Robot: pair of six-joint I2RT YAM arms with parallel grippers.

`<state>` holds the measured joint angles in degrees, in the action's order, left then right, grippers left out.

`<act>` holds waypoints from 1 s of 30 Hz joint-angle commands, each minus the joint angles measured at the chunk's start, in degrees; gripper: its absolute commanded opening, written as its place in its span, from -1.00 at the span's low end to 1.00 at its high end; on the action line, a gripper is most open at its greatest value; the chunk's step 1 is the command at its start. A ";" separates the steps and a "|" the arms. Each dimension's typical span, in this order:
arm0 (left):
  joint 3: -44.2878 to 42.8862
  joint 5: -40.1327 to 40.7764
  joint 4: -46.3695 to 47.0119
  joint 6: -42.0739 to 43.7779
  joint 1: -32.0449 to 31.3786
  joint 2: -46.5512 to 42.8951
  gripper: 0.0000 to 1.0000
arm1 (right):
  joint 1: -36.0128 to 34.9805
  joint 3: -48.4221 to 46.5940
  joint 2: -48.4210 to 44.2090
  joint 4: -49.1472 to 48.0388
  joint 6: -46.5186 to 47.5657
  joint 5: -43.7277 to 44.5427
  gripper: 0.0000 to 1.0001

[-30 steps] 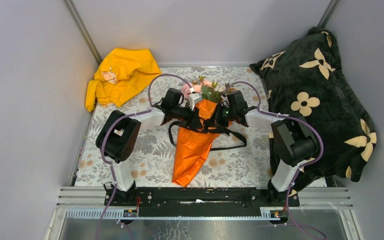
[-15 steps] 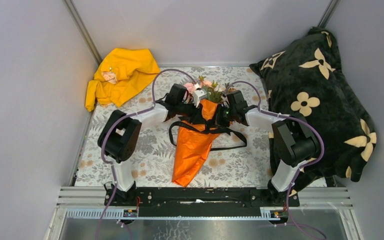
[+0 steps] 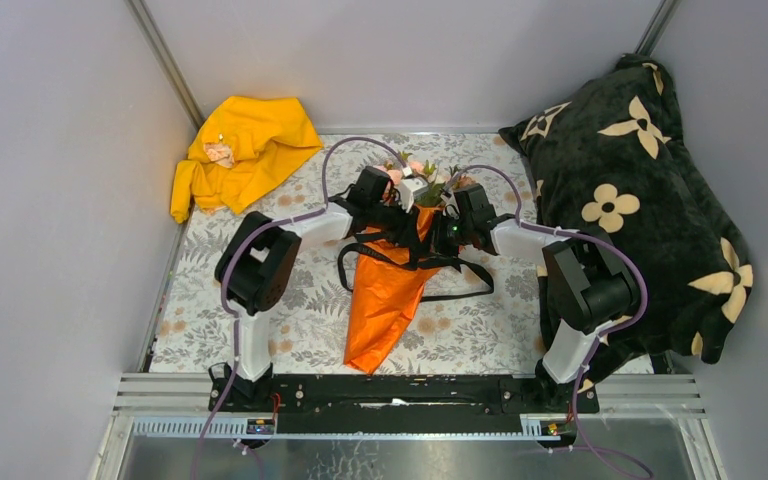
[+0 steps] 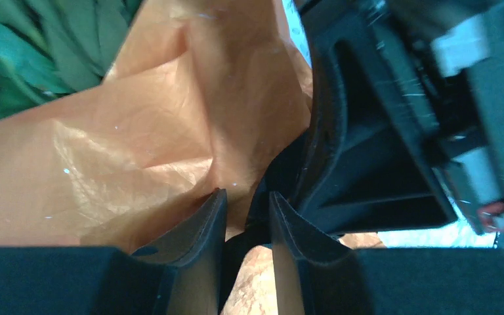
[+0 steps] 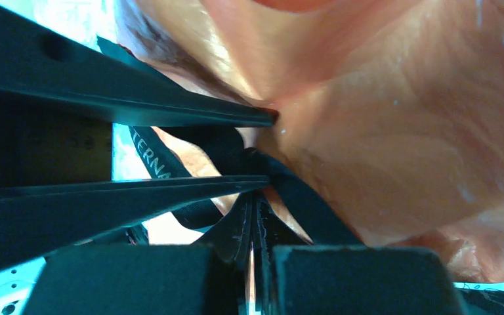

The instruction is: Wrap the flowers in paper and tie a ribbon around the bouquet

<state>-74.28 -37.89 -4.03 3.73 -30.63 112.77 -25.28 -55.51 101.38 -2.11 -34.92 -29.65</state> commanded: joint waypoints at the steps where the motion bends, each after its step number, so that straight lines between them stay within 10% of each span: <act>1: -1.08 1.43 -1.12 0.93 -1.53 1.35 -0.26 | -0.12 -0.11 -1.98 -2.33 0.57 -1.24 -1.00; 7: 0.17 1.25 -4.79 3.45 -1.97 1.58 -0.40 | -0.12 -0.61 -1.94 -1.58 1.19 -0.45 -1.00; 13: -0.17 -1.02 -7.44 4.46 -1.97 1.05 -1.00 | -0.12 -0.74 -1.75 -1.21 1.38 0.19 -1.00; 30: 4.64 9.33 -4.58 5.15 4.00 -8.09 -1.00 | -0.07 -4.08 -2.73 6.27 5.90 3.19 -0.98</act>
<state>-72.14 -33.50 -8.84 6.96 -30.17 108.40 -25.80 -57.91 100.97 -1.48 -32.12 -29.17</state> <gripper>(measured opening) 0.006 0.029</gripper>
